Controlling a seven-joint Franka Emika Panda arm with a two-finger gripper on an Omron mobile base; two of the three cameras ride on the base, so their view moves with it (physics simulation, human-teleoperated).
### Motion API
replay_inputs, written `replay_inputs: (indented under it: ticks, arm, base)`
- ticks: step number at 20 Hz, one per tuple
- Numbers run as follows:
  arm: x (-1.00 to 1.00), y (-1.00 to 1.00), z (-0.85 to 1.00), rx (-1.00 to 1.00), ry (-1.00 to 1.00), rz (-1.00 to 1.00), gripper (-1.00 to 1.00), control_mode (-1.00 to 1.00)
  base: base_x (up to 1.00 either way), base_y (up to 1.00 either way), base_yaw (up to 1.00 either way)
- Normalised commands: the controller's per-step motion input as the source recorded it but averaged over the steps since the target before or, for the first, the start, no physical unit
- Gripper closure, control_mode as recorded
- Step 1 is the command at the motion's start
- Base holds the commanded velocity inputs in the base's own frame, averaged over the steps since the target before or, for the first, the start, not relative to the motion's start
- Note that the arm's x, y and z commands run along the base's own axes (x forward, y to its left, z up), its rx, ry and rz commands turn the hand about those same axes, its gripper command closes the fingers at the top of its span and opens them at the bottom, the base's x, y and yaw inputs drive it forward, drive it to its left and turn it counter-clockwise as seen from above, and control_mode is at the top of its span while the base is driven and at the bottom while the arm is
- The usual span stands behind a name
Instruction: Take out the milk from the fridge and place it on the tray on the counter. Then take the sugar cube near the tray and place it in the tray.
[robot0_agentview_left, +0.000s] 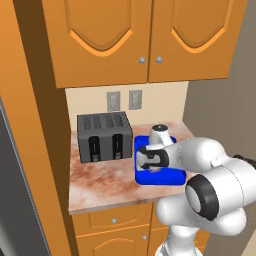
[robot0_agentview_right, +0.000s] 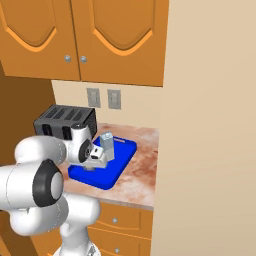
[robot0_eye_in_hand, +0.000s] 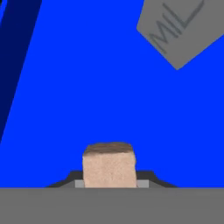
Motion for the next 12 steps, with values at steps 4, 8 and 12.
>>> replay_inputs:
  ticks: [4, 8, 12]
  arm:
    - [0.05, -0.11, -0.20, 0.00, 0.00, 0.00, 1.00, -1.00]
    - [0.03, -0.08, -0.25, 0.00, 0.00, 0.00, 1.00, -1.00]
    - [0.01, -0.09, -0.23, 0.00, 0.00, 0.00, 1.00, -1.00]
  base:
    - [0.00, 0.00, 0.00]
    - [0.00, 0.00, 0.00]
    - [0.00, 0.00, 0.00]
